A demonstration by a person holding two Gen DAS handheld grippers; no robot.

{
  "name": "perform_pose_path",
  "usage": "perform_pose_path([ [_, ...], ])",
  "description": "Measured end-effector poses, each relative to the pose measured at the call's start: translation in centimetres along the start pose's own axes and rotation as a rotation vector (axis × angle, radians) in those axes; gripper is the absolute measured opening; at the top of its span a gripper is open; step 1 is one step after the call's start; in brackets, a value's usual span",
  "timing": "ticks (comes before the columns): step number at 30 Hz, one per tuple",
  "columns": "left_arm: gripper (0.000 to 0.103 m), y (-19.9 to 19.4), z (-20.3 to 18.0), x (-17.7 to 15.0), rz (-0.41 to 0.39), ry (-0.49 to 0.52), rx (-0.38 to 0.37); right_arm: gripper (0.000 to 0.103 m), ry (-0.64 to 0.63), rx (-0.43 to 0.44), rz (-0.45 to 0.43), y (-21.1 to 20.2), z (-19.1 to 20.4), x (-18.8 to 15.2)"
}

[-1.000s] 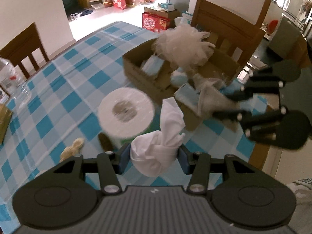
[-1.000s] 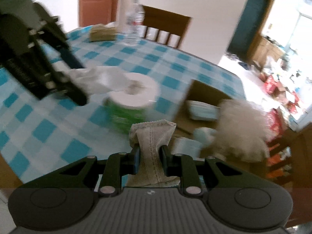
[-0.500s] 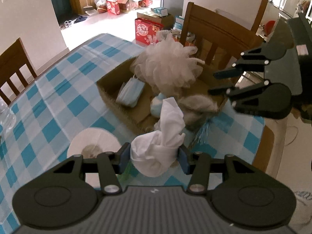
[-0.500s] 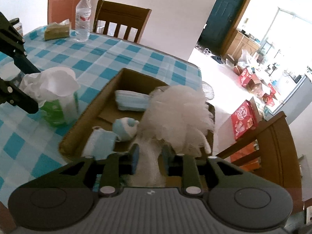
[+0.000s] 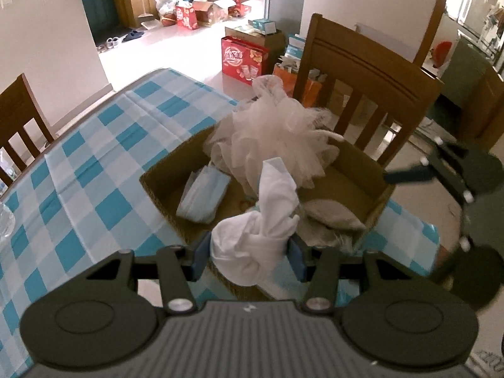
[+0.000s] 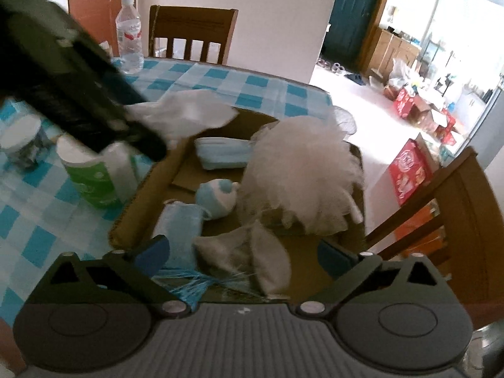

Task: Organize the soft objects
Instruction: 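Drop the sachet into the box with the right tool while the left tool lowers the cloth bundle, then move both open tools back from the box toward the toilet paper roll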

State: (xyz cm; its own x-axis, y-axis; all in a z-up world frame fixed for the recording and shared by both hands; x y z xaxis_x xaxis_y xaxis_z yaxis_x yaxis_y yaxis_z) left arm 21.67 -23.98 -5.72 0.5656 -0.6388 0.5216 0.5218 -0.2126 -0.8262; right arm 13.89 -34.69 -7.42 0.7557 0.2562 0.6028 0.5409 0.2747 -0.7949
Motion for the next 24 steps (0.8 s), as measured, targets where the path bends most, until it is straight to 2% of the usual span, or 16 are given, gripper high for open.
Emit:
perform_pose_path([
  [4, 0.052, 1.2, -0.1, 1.5, 0.001, -0.005, 0.007, 0.103, 0.004, 0.004, -0.007, -0.2, 0.6, -0.1],
  [5, 0.056, 1.6, 0.0, 1.9, 0.0, -0.01, 0.011, 0.103, 0.008, 0.005, -0.011, -0.3, 0.7, -0.1],
  [6, 0.062, 2.0, 0.0, 2.3, -0.001, -0.014, 0.016, 0.103, 0.012, 0.006, -0.016, -0.4, 0.7, 0.0],
  [7, 0.079, 2.5, 0.2, 2.8, -0.005, -0.019, 0.023, 0.103, 0.015, 0.004, -0.022, -0.5, 0.8, 0.1],
  [8, 0.091, 2.9, 0.3, 3.2, -0.007, -0.022, 0.033, 0.103, 0.017, 0.002, -0.027, -0.6, 0.8, 0.1],
  [12, 0.091, 3.8, 1.1, 4.0, -0.035, -0.063, 0.104, 0.103, 0.034, 0.003, -0.043, -0.7, 0.9, 0.3],
  [15, 0.096, 3.3, 1.5, 3.8, -0.039, -0.083, 0.09, 0.103, 0.04, 0.003, -0.045, -0.7, 1.2, 0.4],
  [24, 0.097, 0.3, 1.9, 1.0, -0.083, -0.079, 0.116, 0.103, 0.065, 0.0, -0.05, -0.4, 2.3, 0.8],
])
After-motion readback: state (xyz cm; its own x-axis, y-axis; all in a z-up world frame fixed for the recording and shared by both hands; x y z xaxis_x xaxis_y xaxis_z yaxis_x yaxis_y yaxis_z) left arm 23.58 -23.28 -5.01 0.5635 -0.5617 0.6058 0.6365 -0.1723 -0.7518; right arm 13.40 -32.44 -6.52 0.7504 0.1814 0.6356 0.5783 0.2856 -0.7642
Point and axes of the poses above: each gripper's, at about its wrist camera, not at the fingertips, and y roughly the way its jaws point, z to its left, x to its top, the point moved 4 cm from there along y, roughly the way its jaws point, and after that the axes turned 14 degrees about x, right-handed, at the moved point
